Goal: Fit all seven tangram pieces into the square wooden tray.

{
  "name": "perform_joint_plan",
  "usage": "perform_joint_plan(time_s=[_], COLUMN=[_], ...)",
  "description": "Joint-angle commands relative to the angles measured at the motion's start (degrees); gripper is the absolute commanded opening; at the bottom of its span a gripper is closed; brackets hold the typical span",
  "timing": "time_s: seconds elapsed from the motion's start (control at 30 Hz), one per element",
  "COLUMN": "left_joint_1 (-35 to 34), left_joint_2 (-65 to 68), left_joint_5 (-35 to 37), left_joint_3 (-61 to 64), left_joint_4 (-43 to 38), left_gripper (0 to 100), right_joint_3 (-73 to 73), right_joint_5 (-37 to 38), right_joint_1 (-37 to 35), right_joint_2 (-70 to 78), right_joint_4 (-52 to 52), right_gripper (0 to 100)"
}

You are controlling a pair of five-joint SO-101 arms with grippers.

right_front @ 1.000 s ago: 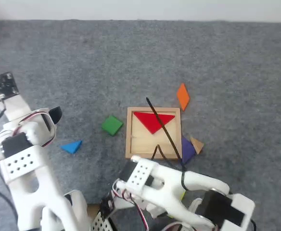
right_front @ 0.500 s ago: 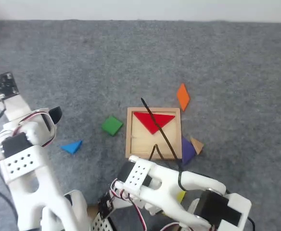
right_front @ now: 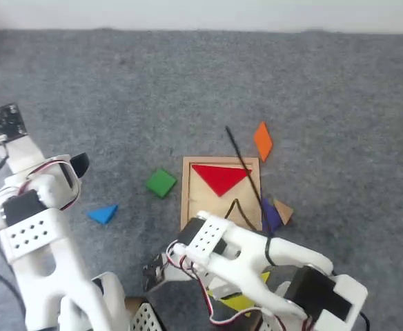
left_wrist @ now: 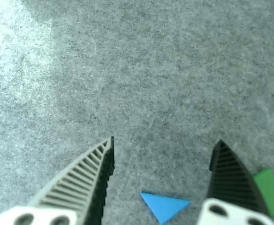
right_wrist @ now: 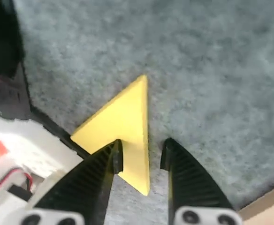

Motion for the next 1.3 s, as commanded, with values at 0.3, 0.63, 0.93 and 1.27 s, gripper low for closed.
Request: perform_joint_plan(time_s=[0.3,0.63,0.93,1.27], left_joint_1=[24.4,59.8,83.7,91.2], left_joint_2=[-0.4,-0.5,-0.3,-0.1], left_joint_5=[-24.4,-38.2,-38.2,-32.2], left_joint_3=[-14.5,-8.8,5.7,10.4], left_joint_4=[29.1,38.9,23.5,6.2], left_gripper=[32,32,32,37], right_joint_3=[-0.9,3.3,8.9,9.0], right_joint_5=[-12.9,-3.0,-13.5,-24.9], right_joint_1=[27.0,76.2,89.2,103.1], right_joint_2=[-46.3,-45.8,-26.9,-14.9], right_joint_4=[14.2,5.7,-15.2,-29.0], right_gripper=[15.4,15.4,15.2,15.1])
